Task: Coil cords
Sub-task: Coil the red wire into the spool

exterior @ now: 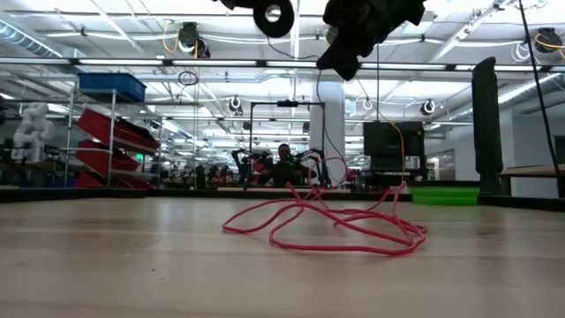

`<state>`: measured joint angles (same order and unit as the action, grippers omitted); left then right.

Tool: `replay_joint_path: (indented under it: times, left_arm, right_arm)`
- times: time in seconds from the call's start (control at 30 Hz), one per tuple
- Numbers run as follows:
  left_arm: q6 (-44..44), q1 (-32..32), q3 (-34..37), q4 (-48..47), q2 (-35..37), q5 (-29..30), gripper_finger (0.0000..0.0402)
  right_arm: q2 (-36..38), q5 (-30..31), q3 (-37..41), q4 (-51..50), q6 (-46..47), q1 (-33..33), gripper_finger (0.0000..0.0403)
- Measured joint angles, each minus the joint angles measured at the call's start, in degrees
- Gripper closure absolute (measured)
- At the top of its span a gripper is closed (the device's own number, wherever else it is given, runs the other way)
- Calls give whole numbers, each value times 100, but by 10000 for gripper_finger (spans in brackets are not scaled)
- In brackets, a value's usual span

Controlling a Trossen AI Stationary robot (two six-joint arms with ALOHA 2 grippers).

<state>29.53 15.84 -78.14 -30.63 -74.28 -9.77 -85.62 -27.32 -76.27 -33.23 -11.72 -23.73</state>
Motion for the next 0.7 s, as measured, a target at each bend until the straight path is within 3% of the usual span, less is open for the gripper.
replay_joint_path:
  times: [0.17,0.37,0.57,0.7]
  left_arm:
    - [603,-31,386,-29,0,249,394]
    - [903,-184,1022,302,-22,1077,394]
    - [1412,-469,1631,1417,-22,1805,394]
    - [1735,-624,1881,2231,-26,2276,394]
  right_arm:
    - [4,19,18,38,-152,93,403]
    - [67,26,22,6,-100,193,403]
    - [63,71,22,-1,209,453,403]
    - [69,406,22,0,392,708,403]
